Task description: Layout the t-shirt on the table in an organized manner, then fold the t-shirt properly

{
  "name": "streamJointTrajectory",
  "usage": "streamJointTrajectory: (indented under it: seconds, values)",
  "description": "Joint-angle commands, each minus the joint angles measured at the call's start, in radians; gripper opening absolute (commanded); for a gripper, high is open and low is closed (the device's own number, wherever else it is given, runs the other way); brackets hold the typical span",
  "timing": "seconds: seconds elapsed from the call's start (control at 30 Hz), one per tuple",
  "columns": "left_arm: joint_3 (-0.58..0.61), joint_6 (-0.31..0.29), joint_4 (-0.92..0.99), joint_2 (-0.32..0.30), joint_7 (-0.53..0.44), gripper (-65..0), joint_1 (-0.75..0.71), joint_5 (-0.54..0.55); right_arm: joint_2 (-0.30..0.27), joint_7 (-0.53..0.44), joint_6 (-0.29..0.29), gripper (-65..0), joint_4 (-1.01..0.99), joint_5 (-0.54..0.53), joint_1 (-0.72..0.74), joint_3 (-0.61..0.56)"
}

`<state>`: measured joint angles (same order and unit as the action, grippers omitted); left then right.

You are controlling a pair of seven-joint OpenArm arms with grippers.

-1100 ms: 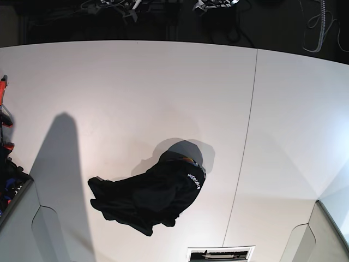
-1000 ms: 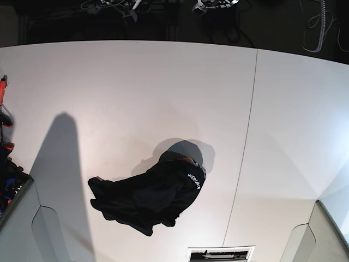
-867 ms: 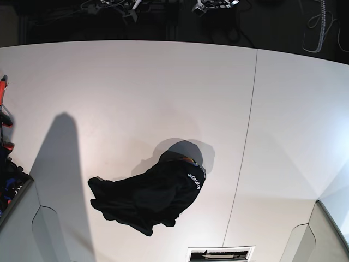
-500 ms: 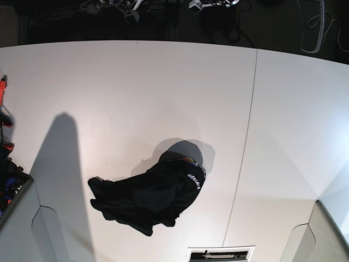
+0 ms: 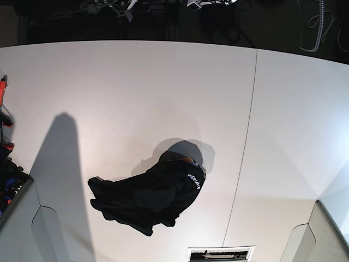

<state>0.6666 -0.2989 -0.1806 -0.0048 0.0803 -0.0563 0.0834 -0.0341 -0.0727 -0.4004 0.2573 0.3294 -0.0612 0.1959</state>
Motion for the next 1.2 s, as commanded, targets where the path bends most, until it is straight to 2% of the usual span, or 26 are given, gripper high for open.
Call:
streamJointTrajectory:
  seconds: [0.0, 0.17, 0.3, 0.47, 0.6, 0.73, 0.9, 1.17]
  values:
    - [0.0, 0.013, -0.008, 0.004, -0.006, -57.9, -0.003, 0.0, -0.008, -0.01, -0.012, -59.5, 0.004, -0.005, -0.003, -0.002]
    - [0.0, 0.132, -0.048, 0.0, 0.016, -57.9, -0.034, -0.016, -0.025, -0.01, -0.056, -59.5, 0.005, -0.005, -0.018, -0.002]
    - [0.0, 0.13, -0.12, -0.017, 0.067, -57.9, -0.084, -0.09, -0.055, -0.01, -0.1, -59.5, 0.007, -0.008, -0.037, -0.002]
    - [0.0, 0.13, -0.259, -0.071, 0.07, -57.9, -0.18, -0.106, -0.093, -0.01, -0.102, -59.5, 0.055, -0.069, -0.102, -0.002]
    - [0.0, 0.131, -0.413, -0.124, 0.074, -57.9, -0.265, -0.111, -0.122, -0.01, -0.166, -59.5, 0.163, -0.142, -0.19, -0.002]
    - [0.0, 0.133, -0.585, -0.171, 0.093, -57.9, -0.35, -0.155, -0.136, -0.01, -0.173, -59.7, 0.325, -0.242, -0.298, -0.002]
    - [0.0, 0.264, -0.817, -0.232, 0.137, -57.9, -0.45, -0.205, -0.143, 0.002, -0.174, -59.7, 0.561, -0.325, -0.439, -0.002]
    - [0.0, 0.394, -1.213, -0.344, 0.185, -57.9, -0.629, -0.328, -0.186, 0.006, -0.175, -59.7, 0.951, -0.47, -0.677, -0.002]
